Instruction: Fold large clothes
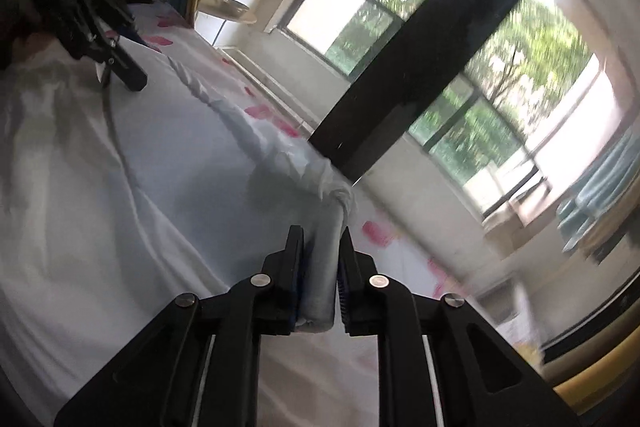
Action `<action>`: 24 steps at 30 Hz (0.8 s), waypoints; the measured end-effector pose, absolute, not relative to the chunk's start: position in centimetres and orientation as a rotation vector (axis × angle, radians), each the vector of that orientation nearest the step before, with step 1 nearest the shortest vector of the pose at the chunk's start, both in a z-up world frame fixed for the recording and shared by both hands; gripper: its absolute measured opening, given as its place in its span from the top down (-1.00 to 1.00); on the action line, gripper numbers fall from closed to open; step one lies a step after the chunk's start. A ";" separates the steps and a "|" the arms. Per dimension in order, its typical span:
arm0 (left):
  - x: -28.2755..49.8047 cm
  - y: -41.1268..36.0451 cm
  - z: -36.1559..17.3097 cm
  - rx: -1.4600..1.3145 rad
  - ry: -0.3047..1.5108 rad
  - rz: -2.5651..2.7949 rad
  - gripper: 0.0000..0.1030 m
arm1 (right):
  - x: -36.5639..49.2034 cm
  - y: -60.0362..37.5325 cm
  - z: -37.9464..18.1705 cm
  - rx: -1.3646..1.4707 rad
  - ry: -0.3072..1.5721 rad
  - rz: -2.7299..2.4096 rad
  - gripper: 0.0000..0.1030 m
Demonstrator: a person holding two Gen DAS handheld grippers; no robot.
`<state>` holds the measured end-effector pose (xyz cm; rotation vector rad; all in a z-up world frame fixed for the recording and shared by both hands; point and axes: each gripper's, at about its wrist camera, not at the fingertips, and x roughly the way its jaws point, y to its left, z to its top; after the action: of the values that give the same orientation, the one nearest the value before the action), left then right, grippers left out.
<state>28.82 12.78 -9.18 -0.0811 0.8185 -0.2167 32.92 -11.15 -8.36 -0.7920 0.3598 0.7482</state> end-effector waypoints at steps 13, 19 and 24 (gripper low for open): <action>24.2 9.9 -6.8 0.052 0.726 -0.199 0.07 | 31.5 -13.8 -7.9 -0.598 0.498 0.855 0.70; 22.2 8.7 -6.7 0.065 0.737 -0.201 0.07 | 30.2 -14.9 -8.7 -0.539 0.553 0.880 0.70; 19.9 8.4 -6.7 0.046 0.750 -0.210 0.07 | 29.0 -16.0 -9.0 -0.488 0.593 0.889 0.70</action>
<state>19.90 8.40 -6.74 0.0459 0.7504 -0.2104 29.01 -15.97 -9.01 -0.4881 0.5932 0.8893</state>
